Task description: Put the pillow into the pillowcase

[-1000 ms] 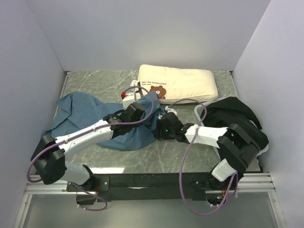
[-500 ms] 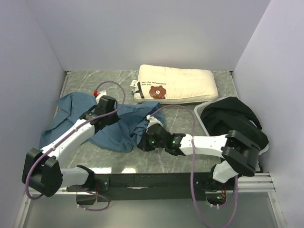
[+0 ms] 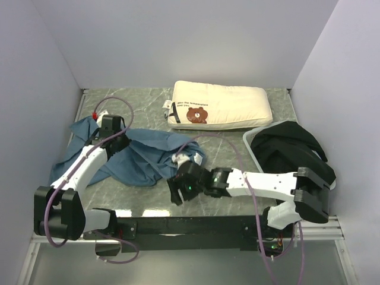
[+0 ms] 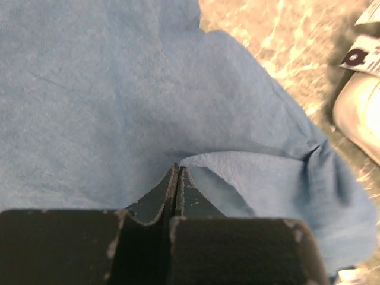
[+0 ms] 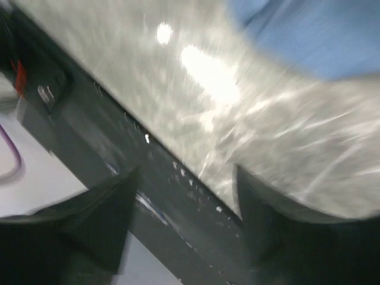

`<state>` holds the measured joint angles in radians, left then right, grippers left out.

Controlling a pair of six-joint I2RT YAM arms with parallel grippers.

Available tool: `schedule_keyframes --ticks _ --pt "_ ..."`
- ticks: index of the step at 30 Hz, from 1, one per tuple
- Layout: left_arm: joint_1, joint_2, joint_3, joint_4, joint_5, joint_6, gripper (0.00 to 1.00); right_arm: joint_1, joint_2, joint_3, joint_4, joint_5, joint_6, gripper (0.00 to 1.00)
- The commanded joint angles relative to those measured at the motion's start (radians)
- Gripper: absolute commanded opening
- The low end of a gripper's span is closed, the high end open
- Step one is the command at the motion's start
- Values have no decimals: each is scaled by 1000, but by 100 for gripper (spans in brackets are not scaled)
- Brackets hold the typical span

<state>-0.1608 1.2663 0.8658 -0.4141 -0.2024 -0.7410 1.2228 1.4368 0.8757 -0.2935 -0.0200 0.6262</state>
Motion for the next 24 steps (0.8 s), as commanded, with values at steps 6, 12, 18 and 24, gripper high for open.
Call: schedule_keyframes --ticks 6,12,18,24 --pt "6 -30 -66 120 164 14 1 -370 14 458 -219 262 -220 100" --pt "-31 -51 -93 129 180 18 1 -577 381 850 -251 344 -272 100" --pt "-66 -64 -70 97 173 38 1 -695 851 1418 -355 166 -382 100" --pt "-80 -59 -42 64 164 64 1 -694 1062 1522 -296 80 -353 100"
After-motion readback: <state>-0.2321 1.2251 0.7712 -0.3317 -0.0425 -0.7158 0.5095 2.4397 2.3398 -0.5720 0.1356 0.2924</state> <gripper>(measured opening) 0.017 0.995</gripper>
